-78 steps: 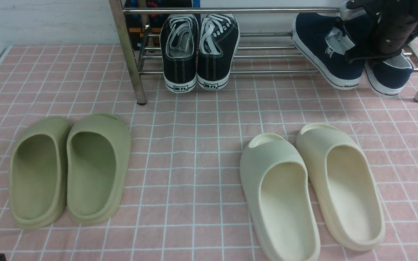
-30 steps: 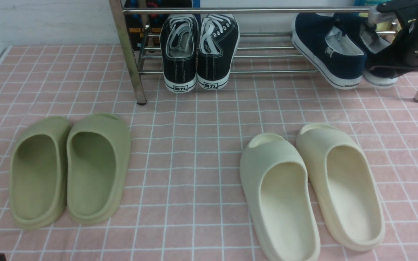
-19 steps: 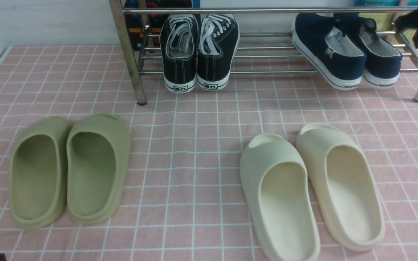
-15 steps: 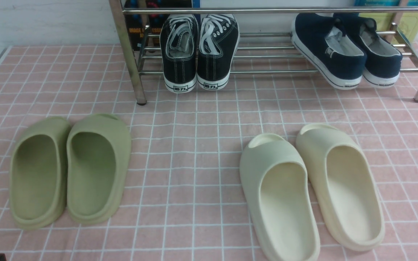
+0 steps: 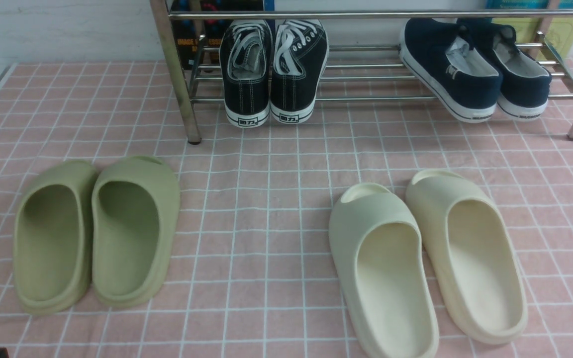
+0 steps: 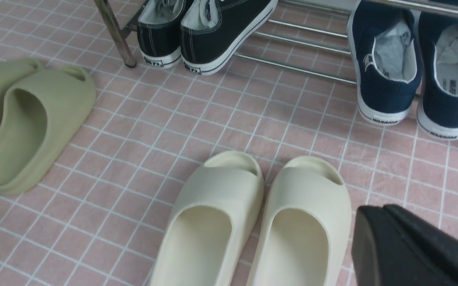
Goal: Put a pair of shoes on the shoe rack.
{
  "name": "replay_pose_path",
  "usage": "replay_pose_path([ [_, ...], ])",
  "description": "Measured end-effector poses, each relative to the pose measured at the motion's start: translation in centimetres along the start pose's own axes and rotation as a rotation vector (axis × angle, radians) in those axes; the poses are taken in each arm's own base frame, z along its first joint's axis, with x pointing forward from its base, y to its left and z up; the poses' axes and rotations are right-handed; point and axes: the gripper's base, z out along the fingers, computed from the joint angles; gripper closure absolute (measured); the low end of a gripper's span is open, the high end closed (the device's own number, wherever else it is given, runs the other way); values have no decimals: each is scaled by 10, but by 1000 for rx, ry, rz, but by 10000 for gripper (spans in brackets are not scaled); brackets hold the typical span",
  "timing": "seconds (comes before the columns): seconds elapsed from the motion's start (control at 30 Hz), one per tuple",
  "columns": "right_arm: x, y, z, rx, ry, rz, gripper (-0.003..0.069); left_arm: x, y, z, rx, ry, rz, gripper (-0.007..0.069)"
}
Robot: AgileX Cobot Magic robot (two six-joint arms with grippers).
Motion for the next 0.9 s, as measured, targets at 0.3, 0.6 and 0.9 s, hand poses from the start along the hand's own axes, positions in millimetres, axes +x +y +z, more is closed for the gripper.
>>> replay_pose_path([
  [0.3,21,3,-8,22,15,6,670,0,0,0,0,0,1,386],
  [0.6,15,2,-11,53,-63,-147,678,0,0,0,0,0,1,386],
  [0.9,17,7,-24,63,-105,-173,678,0,0,0,0,0,1,386],
])
